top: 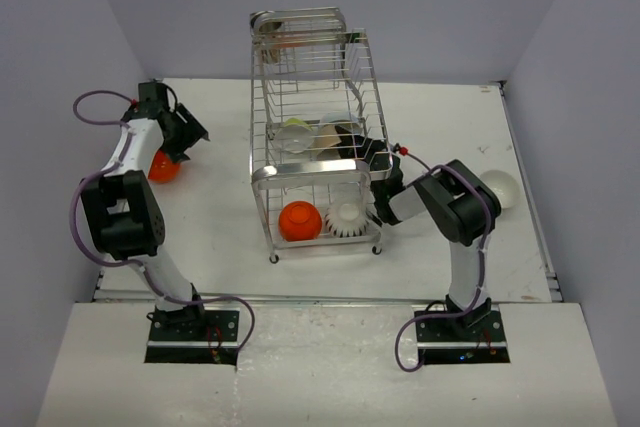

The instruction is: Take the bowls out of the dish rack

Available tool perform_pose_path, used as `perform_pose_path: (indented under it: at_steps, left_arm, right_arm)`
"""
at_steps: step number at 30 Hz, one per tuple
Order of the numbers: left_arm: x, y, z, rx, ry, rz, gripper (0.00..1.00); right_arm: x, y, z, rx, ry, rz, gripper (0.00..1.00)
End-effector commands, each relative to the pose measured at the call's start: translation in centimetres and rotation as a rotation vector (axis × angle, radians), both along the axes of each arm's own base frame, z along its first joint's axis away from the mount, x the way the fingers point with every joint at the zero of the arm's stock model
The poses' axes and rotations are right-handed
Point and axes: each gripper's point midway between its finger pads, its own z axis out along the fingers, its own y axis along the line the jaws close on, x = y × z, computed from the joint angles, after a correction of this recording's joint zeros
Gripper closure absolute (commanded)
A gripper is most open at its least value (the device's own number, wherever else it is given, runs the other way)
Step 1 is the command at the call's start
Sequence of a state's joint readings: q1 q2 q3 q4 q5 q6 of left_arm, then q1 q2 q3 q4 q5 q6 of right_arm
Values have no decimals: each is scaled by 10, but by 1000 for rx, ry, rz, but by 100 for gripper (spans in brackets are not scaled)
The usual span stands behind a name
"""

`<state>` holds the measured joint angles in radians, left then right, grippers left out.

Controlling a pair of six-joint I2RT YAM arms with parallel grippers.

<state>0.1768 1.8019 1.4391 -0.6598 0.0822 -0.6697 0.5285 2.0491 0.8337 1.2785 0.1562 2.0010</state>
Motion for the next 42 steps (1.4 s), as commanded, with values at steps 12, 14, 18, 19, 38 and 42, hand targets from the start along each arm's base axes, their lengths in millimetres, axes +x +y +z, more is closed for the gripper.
perform_pose_path:
  at_steps: [12, 14, 18, 19, 38, 42]
  left_arm:
    - [10, -23, 86, -104, -256, -57, 28]
    - [10, -31, 92, -144, -297, -76, 28]
    - [6, -53, 94, -247, -317, -128, 28]
    - [4, -63, 94, -302, -325, -140, 28]
    - [22, -168, 122, -519, -379, -171, 33]
    - [26, -173, 122, -512, -367, -176, 35]
  right_arm:
    - [-69, -32, 103, 16, -101, 104, 100]
    - [-76, -42, 107, -15, -109, 121, 100]
    - [-87, -65, 96, -176, -74, 142, 100]
    - [-83, -82, 91, -228, -52, 117, 100]
    - [1, -253, 49, -1335, 382, 350, 100]
    - [9, -278, 24, -1410, 503, 372, 100]
